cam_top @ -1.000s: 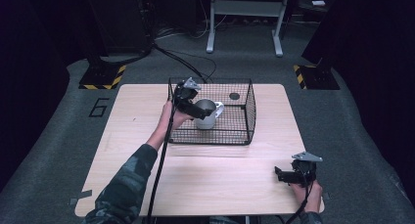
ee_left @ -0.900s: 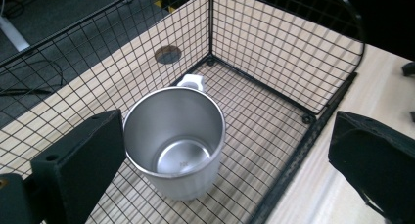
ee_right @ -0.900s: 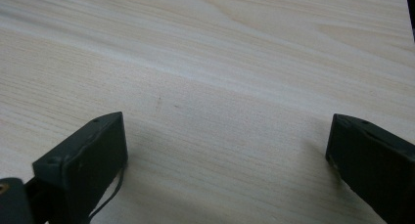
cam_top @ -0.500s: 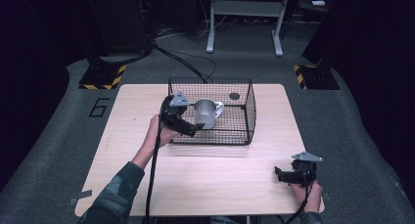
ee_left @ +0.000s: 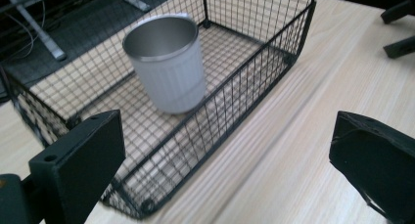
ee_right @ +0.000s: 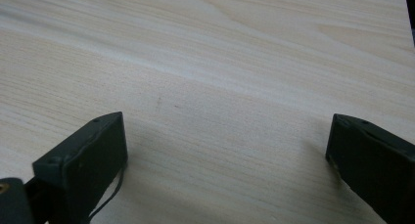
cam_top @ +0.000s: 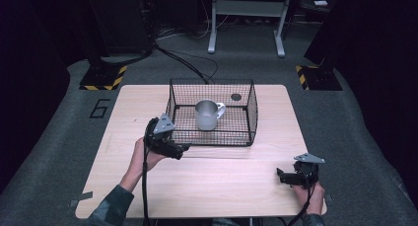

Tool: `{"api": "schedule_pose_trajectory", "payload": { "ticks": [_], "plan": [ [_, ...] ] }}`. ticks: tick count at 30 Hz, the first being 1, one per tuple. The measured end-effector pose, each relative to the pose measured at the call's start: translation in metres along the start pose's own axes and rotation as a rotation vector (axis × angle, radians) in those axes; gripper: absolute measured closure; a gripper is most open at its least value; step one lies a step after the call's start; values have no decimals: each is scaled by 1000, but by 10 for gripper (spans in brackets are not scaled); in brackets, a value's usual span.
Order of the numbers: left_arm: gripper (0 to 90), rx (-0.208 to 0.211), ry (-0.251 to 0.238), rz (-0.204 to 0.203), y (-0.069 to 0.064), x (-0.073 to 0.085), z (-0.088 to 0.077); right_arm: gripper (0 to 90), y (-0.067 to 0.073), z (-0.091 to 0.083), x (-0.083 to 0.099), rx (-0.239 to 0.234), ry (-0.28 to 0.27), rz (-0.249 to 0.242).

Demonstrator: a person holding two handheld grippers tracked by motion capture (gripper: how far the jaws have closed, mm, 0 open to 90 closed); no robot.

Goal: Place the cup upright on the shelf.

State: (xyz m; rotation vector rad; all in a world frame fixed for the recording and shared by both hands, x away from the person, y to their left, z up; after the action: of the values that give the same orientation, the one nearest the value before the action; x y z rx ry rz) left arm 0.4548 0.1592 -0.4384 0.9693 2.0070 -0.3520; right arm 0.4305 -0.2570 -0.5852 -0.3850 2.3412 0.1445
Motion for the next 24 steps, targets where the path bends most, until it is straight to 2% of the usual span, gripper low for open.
{"api": "schedule_pose_trajectory", "payload": {
  "ticks": [6, 7, 11, 17, 24],
  "plan": [
    [1, -35, 19, -33, 3, 33, -7, 13, 0, 0, 0, 0, 0, 0],
    [1, -35, 24, -52, 5, 41, -9, 13, 0, 0, 0, 0, 0, 0],
    [0, -44, 45, -81, 10, 61, -12, 14, 0, 0, 0, 0, 0, 0],
    [0, -94, 68, -140, 22, 95, -15, 13, 0, 0, 0, 0, 0, 0],
    [0, -172, 126, -204, 32, 145, -13, 14, 0, 0, 0, 0, 0, 0]
  ]
}}
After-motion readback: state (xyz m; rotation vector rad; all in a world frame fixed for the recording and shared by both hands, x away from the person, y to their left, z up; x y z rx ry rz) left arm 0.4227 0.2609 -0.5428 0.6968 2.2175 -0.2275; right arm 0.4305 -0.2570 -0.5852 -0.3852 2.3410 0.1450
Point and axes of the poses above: each handheld gripper's, and its own axes: z roughly forward along the jaws, x roughly out of its underside, y roughly to its left, the point moved 8 cm from there along z, roughly forward along the jaws, and after that the axes turned 2 degrees about y, right-handed, at the moved point
